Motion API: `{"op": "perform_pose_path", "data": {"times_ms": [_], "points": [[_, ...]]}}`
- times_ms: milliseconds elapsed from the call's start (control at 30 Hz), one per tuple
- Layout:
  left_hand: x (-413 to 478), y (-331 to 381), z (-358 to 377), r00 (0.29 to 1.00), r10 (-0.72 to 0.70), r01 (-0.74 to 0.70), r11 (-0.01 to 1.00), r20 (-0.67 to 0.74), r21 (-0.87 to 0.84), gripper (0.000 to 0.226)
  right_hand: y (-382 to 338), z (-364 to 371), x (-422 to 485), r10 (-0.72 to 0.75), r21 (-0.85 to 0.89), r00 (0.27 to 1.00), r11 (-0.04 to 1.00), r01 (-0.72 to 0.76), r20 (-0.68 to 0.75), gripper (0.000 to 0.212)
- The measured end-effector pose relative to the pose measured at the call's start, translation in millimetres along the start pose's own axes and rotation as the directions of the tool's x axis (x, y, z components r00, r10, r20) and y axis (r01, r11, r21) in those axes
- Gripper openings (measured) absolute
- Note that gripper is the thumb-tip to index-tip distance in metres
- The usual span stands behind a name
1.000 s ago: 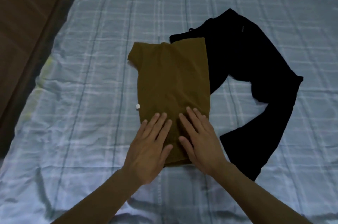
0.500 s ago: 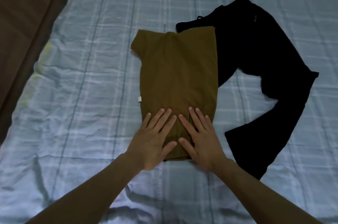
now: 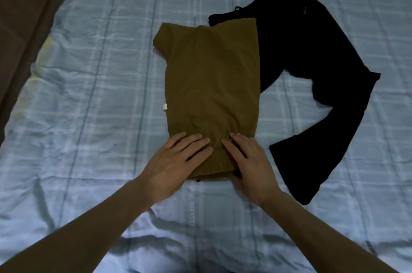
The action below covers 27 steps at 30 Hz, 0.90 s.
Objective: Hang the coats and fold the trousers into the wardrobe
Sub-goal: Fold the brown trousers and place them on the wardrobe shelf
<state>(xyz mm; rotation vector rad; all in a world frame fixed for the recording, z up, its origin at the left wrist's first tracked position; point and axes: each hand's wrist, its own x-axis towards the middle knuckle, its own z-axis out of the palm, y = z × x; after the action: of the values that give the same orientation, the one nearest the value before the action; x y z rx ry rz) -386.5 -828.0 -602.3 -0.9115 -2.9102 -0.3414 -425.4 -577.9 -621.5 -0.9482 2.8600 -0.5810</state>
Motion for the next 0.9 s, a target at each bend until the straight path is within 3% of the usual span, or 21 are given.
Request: {"op": "perform_pose_path", "data": {"times_ms": [100,200,300,400,500,667,900], "points": [[6,-6,-4,0.996,-0.007,-0.001,0.996,-0.090,-0.091,0.056,1,-6,8,0.031,0.054,0.997,0.998,-0.028,-0.067,0.081],[7,-12,-12,0.976,-0.141,0.086,0.951,-0.168,-0.298,0.045,5,-23,17,0.033,0.145,0.999,0.989,-0.030,-0.018,0.061],[14,-11,-24,0.921,-0.372,0.260,0.811,-0.119,-0.524,0.043,4,-41,23,0.099,0.240,0.994,0.967,-0.087,-0.039,0.051],[25,-12,-34,0.857,-0.511,0.353,0.673,-0.063,-0.650,0.038,-1,-55,33,0.213,0.379,0.974,0.910,-0.168,-0.081,0.040],[37,-17,-44,0.808,-0.580,0.356,0.621,-0.103,-0.698,0.032,-1,-66,48,0.263,0.517,0.960,0.837,-0.179,-0.094,0.034],[67,-39,-59,0.773,-0.610,0.372,0.658,-0.174,-0.654,0.036,9,-83,93,0.328,0.606,0.933,0.776,-0.176,-0.149,0.039],[135,-92,-81,0.607,-0.785,0.465,0.474,-0.120,-0.747,0.031,31,-108,179,0.366,0.708,0.919,0.688,-0.158,-0.151,0.044]]}}
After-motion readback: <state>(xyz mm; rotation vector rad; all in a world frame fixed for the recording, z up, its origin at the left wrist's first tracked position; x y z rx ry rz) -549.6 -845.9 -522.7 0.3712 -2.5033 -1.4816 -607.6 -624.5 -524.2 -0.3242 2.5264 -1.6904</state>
